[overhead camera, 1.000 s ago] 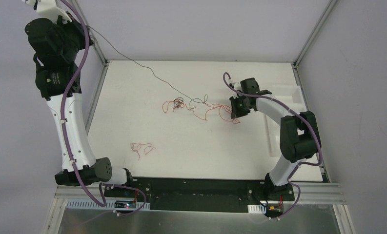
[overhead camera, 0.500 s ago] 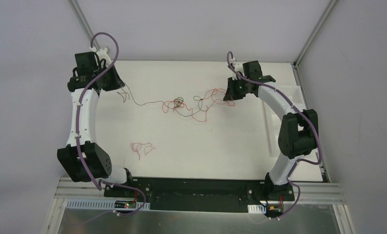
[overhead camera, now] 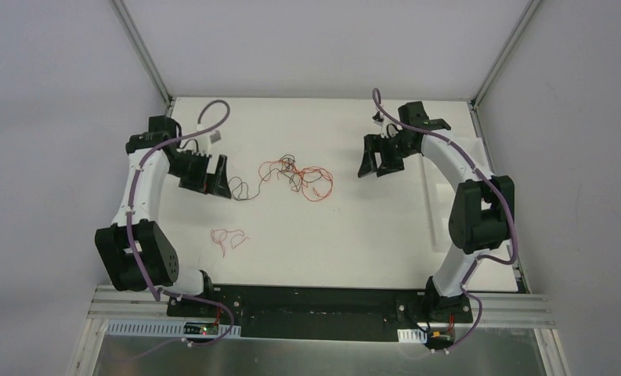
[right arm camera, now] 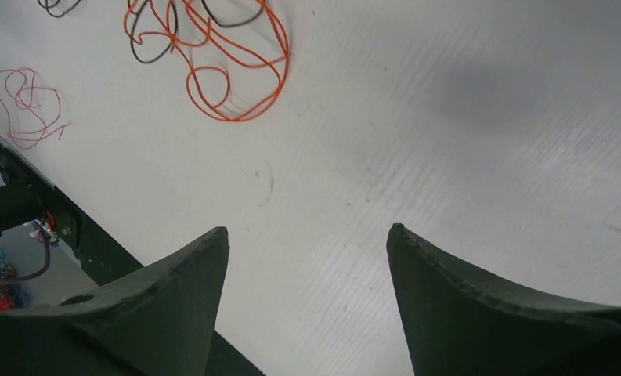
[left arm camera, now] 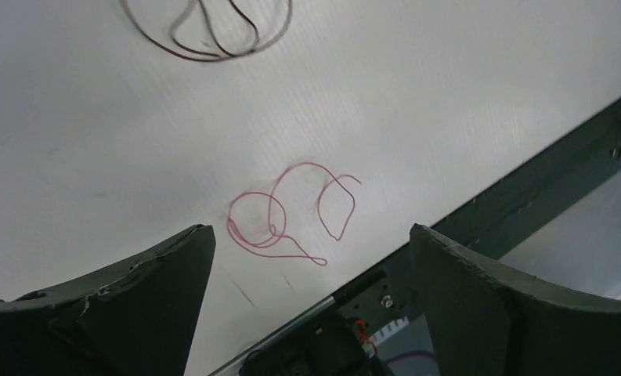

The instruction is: Untangle the cables

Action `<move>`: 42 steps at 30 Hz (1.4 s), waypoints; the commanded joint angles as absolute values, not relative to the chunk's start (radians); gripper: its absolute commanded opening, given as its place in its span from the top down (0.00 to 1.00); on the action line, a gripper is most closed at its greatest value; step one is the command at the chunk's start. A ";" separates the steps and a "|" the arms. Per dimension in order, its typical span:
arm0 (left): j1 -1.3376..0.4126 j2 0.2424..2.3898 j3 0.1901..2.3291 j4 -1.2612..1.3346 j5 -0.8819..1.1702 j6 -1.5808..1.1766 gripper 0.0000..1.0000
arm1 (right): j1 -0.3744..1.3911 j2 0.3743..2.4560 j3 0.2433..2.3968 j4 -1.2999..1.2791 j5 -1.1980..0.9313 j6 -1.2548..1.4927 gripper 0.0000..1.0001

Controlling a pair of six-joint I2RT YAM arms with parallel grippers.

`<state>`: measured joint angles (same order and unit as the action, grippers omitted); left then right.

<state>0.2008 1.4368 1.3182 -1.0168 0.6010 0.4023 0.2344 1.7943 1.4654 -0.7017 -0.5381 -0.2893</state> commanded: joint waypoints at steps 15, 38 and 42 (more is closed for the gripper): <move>-0.187 1.523 0.906 -0.864 0.338 0.604 0.81 | 0.238 1.515 1.290 -0.690 -0.624 -0.194 0.24; -0.398 1.371 1.477 -0.529 1.166 0.057 1.00 | 0.621 1.314 1.169 -0.176 -0.716 -0.094 0.12; -0.420 1.360 1.481 -0.484 1.170 0.028 1.00 | 0.648 1.327 1.181 -0.104 -0.689 -0.090 0.13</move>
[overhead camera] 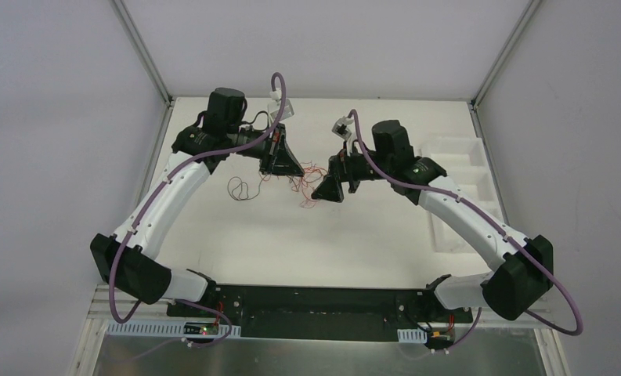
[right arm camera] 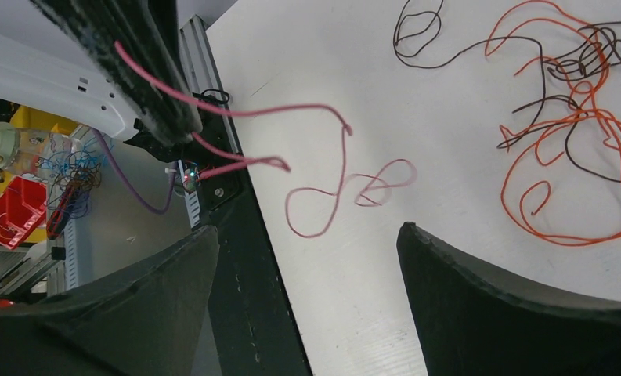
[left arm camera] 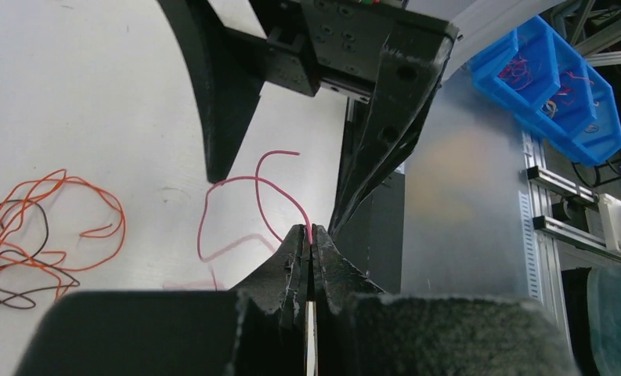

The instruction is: Untangle the cables

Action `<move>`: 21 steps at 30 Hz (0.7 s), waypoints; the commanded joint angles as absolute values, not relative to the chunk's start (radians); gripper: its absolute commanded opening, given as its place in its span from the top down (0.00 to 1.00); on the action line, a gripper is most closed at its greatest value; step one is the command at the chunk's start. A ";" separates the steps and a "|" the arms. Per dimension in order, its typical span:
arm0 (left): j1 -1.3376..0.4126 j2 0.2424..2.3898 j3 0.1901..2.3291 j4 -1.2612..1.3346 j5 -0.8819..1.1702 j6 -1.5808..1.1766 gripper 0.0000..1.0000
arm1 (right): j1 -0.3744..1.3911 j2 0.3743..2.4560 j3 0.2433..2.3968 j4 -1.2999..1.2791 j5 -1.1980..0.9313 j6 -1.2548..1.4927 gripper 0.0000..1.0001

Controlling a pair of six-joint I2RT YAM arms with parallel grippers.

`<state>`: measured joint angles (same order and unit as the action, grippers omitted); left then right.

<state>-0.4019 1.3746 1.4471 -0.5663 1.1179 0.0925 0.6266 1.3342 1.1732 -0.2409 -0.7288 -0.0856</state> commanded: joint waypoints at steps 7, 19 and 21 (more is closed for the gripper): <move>-0.433 1.329 1.463 -0.465 1.190 0.044 1.00 | 0.689 1.348 1.220 -0.060 -0.687 -0.109 0.13; -0.454 1.344 1.493 -0.456 1.212 0.035 1.00 | 0.697 1.346 1.239 -0.057 -0.676 -0.197 0.71; -0.454 1.351 1.509 -0.453 1.204 0.024 1.00 | 0.698 1.333 1.229 -0.058 -0.664 -0.207 0.92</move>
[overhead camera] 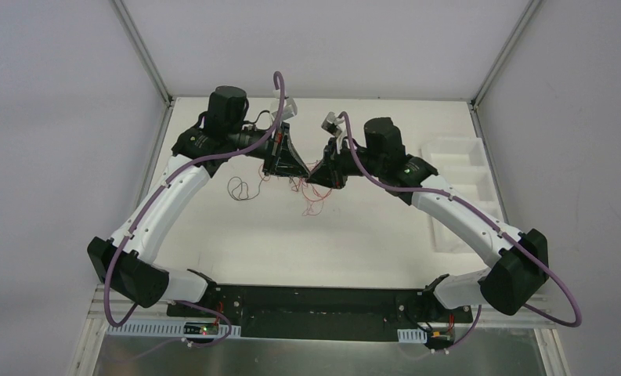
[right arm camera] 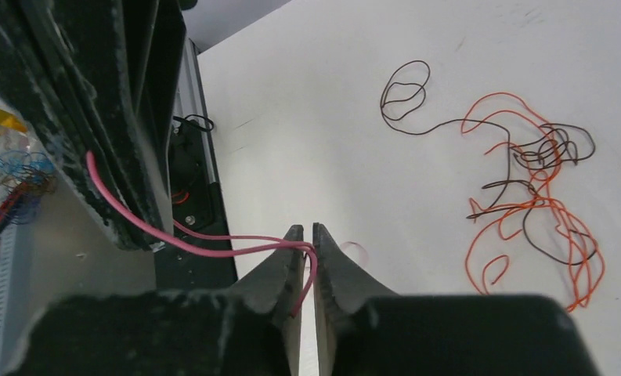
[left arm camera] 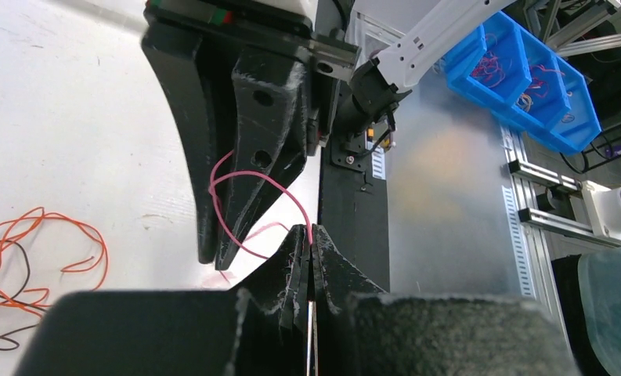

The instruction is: Untangle the cables

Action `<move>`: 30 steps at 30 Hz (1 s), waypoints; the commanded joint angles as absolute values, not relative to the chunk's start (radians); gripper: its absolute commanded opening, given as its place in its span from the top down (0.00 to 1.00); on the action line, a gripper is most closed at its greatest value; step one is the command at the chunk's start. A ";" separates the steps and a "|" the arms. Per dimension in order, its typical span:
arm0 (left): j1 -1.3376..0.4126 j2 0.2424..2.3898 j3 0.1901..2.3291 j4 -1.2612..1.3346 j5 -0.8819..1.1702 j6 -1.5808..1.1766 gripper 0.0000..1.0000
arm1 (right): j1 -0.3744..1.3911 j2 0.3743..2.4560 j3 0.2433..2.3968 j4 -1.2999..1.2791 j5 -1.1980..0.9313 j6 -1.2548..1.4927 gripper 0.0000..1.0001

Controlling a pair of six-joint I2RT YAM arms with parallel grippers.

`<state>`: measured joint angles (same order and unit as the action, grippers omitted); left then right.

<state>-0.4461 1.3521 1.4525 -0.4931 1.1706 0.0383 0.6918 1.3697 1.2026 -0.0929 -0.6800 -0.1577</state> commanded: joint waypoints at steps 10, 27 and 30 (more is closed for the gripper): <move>-0.448 1.327 1.501 -0.449 1.023 0.003 0.85 | 0.677 1.262 1.223 -0.150 -0.564 -0.223 1.00; -0.364 1.349 1.438 -0.449 0.827 -0.086 0.01 | -0.066 1.276 1.401 -0.699 -0.708 -0.488 1.00; -0.362 1.372 1.438 -0.449 0.819 -0.086 0.01 | -0.198 1.360 1.459 -0.675 -0.699 -0.490 1.00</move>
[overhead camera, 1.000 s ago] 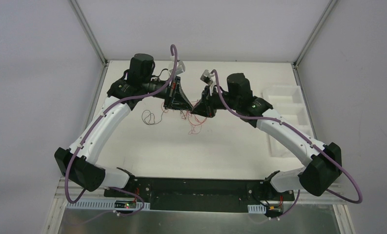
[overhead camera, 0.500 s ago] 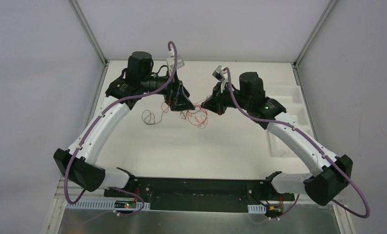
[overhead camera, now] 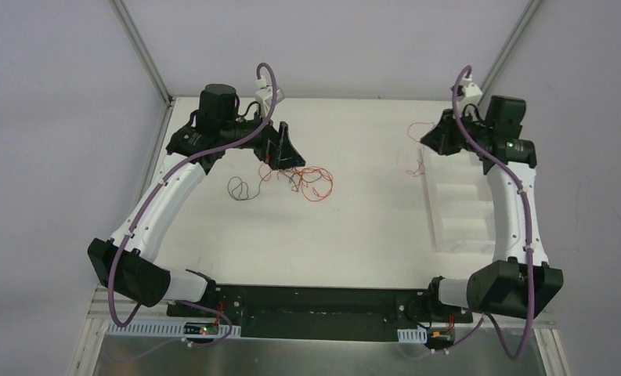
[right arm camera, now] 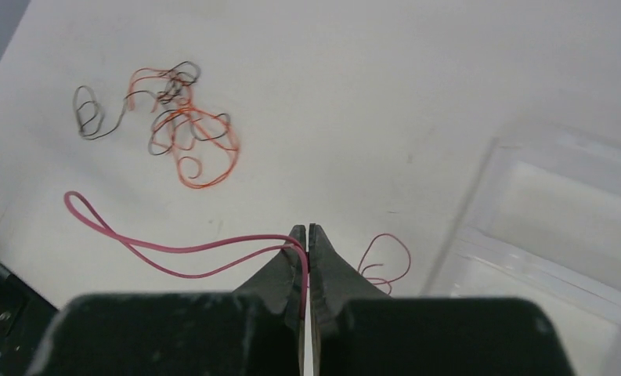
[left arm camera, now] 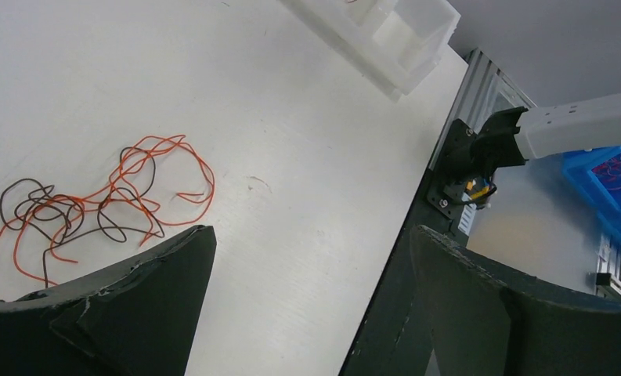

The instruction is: Untangle the cables

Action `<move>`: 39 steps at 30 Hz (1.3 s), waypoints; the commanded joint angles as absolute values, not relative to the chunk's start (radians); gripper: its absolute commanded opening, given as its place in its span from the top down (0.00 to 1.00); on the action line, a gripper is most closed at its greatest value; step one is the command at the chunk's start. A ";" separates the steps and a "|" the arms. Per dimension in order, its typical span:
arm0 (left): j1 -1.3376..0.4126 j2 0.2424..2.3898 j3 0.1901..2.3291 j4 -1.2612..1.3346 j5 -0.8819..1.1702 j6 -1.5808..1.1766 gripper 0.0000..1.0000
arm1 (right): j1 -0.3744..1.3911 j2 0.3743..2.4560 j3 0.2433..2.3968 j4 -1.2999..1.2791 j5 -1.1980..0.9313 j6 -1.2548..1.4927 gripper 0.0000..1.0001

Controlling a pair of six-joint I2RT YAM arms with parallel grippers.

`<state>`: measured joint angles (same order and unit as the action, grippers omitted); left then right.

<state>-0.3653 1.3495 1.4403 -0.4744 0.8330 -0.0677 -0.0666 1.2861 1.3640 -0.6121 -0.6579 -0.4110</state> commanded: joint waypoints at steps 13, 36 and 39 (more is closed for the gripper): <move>-0.344 1.420 1.388 -0.449 0.616 -0.071 0.01 | -0.396 1.732 1.738 -0.561 -0.639 -0.414 1.00; -0.130 1.630 1.436 -0.620 0.678 -0.117 0.01 | -0.414 1.800 1.789 -0.902 -0.529 -0.630 0.28; -0.107 1.659 1.427 -0.622 0.608 -0.100 0.01 | -0.351 1.766 1.781 -0.943 -0.572 -0.590 0.27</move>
